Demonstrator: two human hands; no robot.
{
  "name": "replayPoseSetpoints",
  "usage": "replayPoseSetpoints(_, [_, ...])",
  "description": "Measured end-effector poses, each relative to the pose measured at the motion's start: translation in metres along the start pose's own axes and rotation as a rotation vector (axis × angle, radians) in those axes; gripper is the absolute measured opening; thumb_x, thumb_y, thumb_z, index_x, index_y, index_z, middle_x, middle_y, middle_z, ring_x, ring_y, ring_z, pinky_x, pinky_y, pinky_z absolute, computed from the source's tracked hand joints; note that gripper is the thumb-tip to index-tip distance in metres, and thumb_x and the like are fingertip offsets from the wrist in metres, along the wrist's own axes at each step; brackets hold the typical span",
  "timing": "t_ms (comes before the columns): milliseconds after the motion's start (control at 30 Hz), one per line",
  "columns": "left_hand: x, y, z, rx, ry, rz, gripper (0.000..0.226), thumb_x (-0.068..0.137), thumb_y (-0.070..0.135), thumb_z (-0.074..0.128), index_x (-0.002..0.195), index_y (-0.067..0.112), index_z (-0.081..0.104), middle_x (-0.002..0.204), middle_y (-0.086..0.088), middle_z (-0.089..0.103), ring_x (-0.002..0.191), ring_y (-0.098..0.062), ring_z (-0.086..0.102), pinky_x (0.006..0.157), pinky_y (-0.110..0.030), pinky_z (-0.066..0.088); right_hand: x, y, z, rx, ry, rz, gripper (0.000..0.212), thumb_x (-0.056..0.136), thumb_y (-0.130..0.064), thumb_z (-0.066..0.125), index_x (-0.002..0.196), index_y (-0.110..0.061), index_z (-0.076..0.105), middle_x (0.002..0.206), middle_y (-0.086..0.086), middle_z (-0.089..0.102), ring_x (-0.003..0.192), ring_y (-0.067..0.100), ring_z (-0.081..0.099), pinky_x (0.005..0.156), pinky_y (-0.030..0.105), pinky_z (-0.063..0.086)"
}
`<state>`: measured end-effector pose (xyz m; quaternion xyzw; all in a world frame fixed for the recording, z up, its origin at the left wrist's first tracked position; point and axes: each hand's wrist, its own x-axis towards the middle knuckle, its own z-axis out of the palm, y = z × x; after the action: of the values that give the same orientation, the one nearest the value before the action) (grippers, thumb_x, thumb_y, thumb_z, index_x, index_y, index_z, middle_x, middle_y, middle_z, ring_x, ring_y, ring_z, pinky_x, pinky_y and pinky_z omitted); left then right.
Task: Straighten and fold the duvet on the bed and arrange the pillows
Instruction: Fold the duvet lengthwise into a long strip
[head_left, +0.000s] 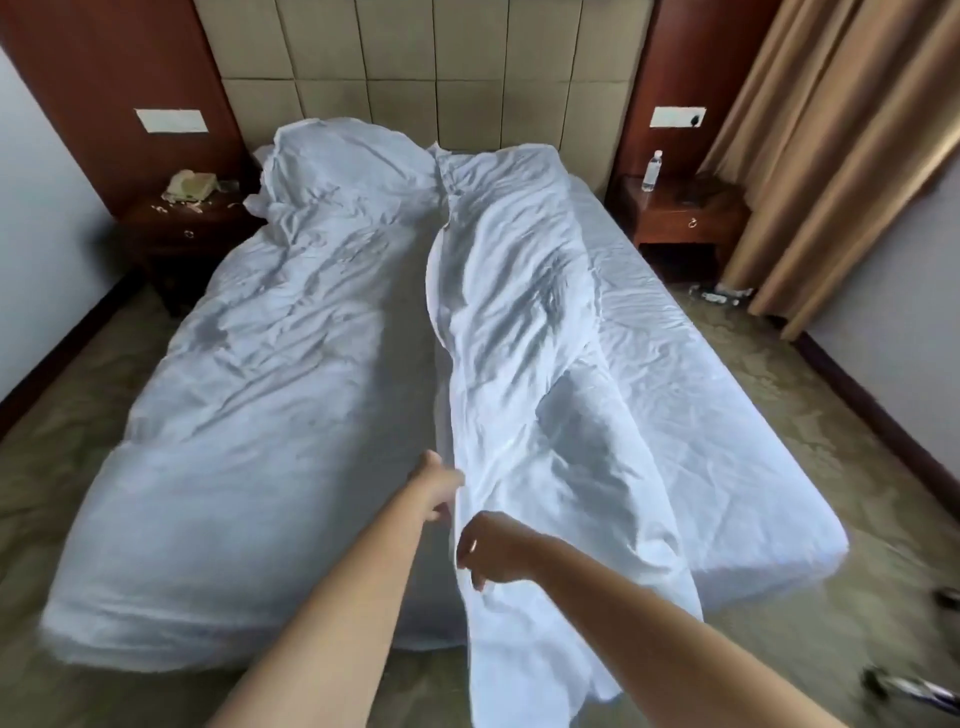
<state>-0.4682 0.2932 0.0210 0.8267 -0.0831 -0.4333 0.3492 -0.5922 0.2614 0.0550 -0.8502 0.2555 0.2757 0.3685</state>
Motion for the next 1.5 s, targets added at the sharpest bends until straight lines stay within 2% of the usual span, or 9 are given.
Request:
replayPoseSetpoints(100, [-0.007,-0.032,0.005,0.116,-0.123,-0.061,0.042,0.087,0.023,0.053,0.125,0.017,0.034,0.098,-0.005,0.050,0.067,-0.018,0.050,0.068,-0.028,0.045,0.000,0.004,0.025,0.064,0.001,-0.005,0.026,0.086,-0.001,0.053,0.105,-0.002,0.070,0.061,-0.009,0.069,0.044,-0.003,0.050,0.045,0.005,0.035])
replayPoseSetpoints(233, [0.001,-0.060,0.003,0.177,-0.160,-0.066,0.050,0.080,0.015,0.050,0.129,0.012,0.040,0.077,-0.007,0.038,0.052,-0.016,0.032,0.050,-0.022,0.029,0.002,0.032,0.035,0.137,0.066,0.132,0.025,0.084,0.000,0.053,0.098,-0.008,0.071,0.091,0.009,0.074,0.060,0.007,0.055,0.055,0.019,0.043])
replayPoseSetpoints(367, [0.000,-0.071,0.004,0.235,-0.191,-0.061,0.011,0.087,0.011,0.047,0.097,0.012,0.042,0.067,-0.004,0.029,0.051,-0.016,0.027,0.051,-0.023,0.025,0.005,0.053,0.042,0.260,0.119,0.215,0.016,0.089,-0.001,0.050,0.088,-0.012,0.061,0.067,0.003,0.063,0.054,0.009,0.055,0.042,0.014,0.041])
replayPoseSetpoints(667, [0.015,-0.065,0.005,0.260,-0.136,0.003,0.025,0.089,0.013,0.050,0.070,0.025,0.038,0.102,-0.007,0.044,0.085,-0.023,0.042,0.071,-0.031,0.037,0.029,0.059,0.042,0.152,0.190,0.174,0.035,0.089,-0.015,0.055,0.124,-0.022,0.054,0.117,0.004,0.062,0.094,0.019,0.061,0.078,0.028,0.048])
replayPoseSetpoints(933, [0.054,-0.052,-0.002,0.320,-0.077,-0.005,0.032,0.086,0.010,0.049,0.064,0.026,0.032,0.073,0.000,0.035,0.068,-0.020,0.035,0.065,-0.029,0.028,0.077,0.066,0.016,-0.001,0.204,0.104,0.051,0.090,-0.021,0.055,0.139,-0.022,0.040,0.139,0.003,0.045,0.126,0.021,0.044,0.094,0.029,0.038])
replayPoseSetpoints(1033, [0.076,-0.049,-0.007,0.340,-0.055,-0.053,0.010,0.088,0.014,0.054,0.088,0.022,0.048,0.092,-0.001,0.043,0.083,-0.020,0.044,0.076,-0.026,0.031,0.105,0.071,0.001,-0.001,0.196,0.082,0.057,0.090,-0.023,0.056,0.143,-0.021,0.035,0.144,0.004,0.039,0.131,0.022,0.037,0.097,0.032,0.038])
replayPoseSetpoints(1167, [0.114,-0.052,-0.009,0.442,-0.026,-0.133,0.058,0.088,0.027,0.059,0.139,0.008,0.038,0.129,-0.012,0.046,0.116,-0.026,0.049,0.085,-0.027,0.039,0.143,0.080,-0.012,0.009,0.156,0.051,0.065,0.089,-0.027,0.059,0.147,-0.021,0.028,0.150,0.002,0.031,0.136,0.022,0.032,0.104,0.036,0.037])
replayPoseSetpoints(1367, [0.163,-0.070,0.004,0.374,0.008,-0.280,0.107,0.078,0.040,0.073,0.153,0.021,-0.001,0.158,-0.014,0.004,0.144,-0.032,0.018,0.114,-0.041,0.027,0.195,0.102,-0.007,0.114,0.112,0.043,0.071,0.088,-0.027,0.061,0.148,-0.025,0.023,0.151,-0.001,0.030,0.134,0.022,0.035,0.101,0.035,0.040])
replayPoseSetpoints(1500, [0.182,-0.084,0.010,0.174,0.036,-0.341,0.117,0.070,0.035,0.082,0.152,0.012,0.002,0.156,-0.011,0.019,0.141,-0.029,0.028,0.110,-0.036,0.032,0.209,0.119,0.009,0.107,0.092,0.051,0.072,0.086,-0.028,0.062,0.147,-0.025,0.025,0.149,-0.002,0.032,0.132,0.021,0.038,0.099,0.033,0.042])
